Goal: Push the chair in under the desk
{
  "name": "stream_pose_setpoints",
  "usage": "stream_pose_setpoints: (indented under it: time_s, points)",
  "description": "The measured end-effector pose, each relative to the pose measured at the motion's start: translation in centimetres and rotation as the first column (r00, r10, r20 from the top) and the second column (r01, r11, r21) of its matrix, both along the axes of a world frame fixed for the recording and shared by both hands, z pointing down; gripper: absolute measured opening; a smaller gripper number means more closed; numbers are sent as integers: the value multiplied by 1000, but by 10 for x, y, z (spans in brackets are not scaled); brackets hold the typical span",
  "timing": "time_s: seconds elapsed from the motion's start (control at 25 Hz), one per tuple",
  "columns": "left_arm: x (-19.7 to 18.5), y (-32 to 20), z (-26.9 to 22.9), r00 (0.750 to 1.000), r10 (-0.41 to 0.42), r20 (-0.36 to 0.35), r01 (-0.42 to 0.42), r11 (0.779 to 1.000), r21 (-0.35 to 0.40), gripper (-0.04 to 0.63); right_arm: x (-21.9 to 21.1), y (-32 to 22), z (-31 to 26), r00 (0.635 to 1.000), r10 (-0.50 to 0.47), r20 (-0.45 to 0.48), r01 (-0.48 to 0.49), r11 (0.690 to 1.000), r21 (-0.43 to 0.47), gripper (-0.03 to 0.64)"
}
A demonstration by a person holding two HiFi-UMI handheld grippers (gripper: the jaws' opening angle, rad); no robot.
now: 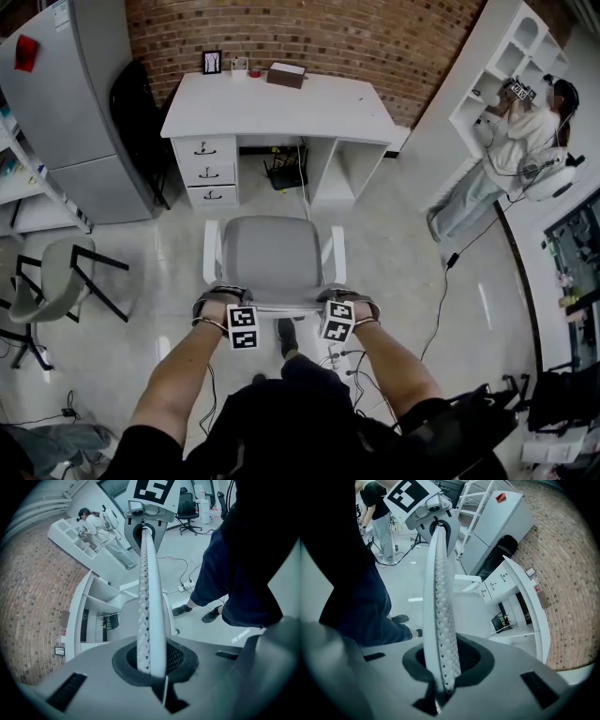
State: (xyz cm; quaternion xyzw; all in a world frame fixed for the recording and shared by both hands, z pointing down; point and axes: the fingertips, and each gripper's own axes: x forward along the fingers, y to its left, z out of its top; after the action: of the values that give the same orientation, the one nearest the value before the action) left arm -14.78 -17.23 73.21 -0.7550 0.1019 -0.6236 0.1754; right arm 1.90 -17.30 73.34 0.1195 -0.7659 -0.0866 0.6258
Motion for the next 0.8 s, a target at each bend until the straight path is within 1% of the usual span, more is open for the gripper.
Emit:
stream_pose_setpoints:
  time_s: [0.32, 0.48, 0.8]
  points:
    - [2, -45, -2, 1000, -15, 11, 15, 1000, 0, 11, 3, -45, -2, 1000, -13, -1, 13, 1000, 10, 48]
    - [2, -64, 0, 1000, -24, 17, 24, 1000, -13, 11, 4, -64, -1, 1000, -17, -1, 17, 1000, 2, 46]
    - [7, -102, 0, 999, -39, 23, 39, 999, -14, 11, 9, -104, 0, 1000, -26, -3, 25, 1000, -3, 46]
